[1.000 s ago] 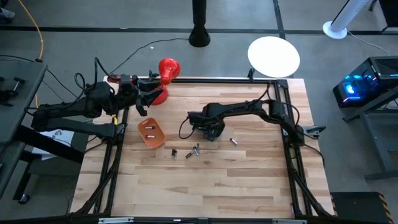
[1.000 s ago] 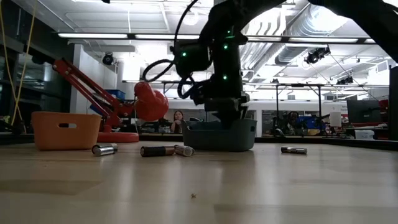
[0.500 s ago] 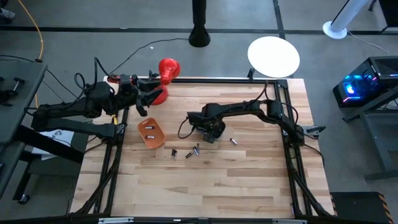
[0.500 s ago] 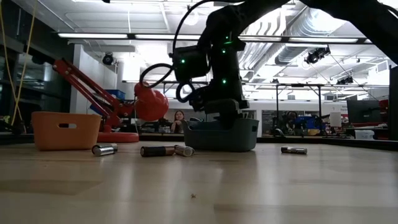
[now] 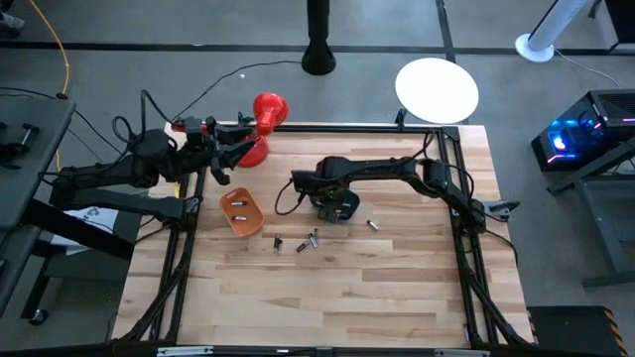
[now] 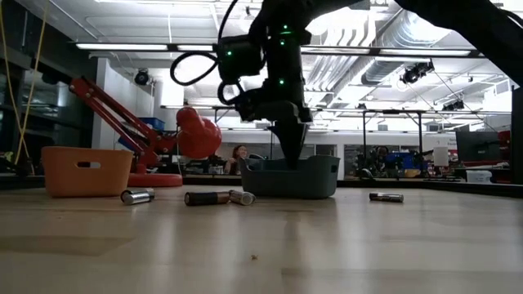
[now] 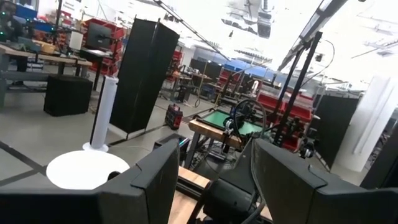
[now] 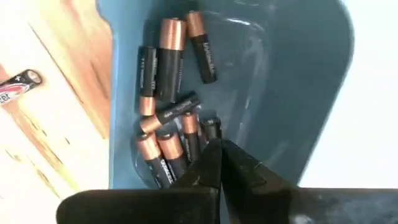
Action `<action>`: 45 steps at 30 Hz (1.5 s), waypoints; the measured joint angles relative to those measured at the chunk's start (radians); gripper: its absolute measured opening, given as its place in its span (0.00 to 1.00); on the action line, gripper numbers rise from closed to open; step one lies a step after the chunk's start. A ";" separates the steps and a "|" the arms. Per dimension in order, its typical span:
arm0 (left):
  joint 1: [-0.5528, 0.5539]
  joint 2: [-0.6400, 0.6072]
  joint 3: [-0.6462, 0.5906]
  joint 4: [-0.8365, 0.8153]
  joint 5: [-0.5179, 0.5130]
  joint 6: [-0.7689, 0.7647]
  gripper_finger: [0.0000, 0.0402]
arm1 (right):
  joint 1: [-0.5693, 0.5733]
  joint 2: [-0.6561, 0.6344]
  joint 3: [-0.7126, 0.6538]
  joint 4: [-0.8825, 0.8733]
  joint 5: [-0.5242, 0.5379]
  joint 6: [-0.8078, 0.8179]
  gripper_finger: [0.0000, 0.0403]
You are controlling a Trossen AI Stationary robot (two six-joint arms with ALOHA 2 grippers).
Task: Sort batteries
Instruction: Put the silver battery from the blue bin into the orange bin
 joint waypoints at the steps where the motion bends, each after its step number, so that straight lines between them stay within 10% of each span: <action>1: 0.000 -0.001 0.000 0.000 0.000 0.000 0.48 | 0.000 0.000 0.000 -0.008 -0.001 0.007 0.01; 22: 0.000 -0.001 0.000 -0.002 0.000 0.001 0.48 | -0.021 -0.004 -0.138 0.033 0.106 -0.167 0.38; 33: 0.000 -0.001 0.000 -0.005 -0.003 0.001 0.48 | -0.030 -0.020 -0.329 0.128 0.054 -0.141 0.16; 45: 0.000 -0.001 0.000 -0.007 -0.008 0.001 0.48 | 0.026 -0.005 -0.243 0.040 0.095 -0.167 0.15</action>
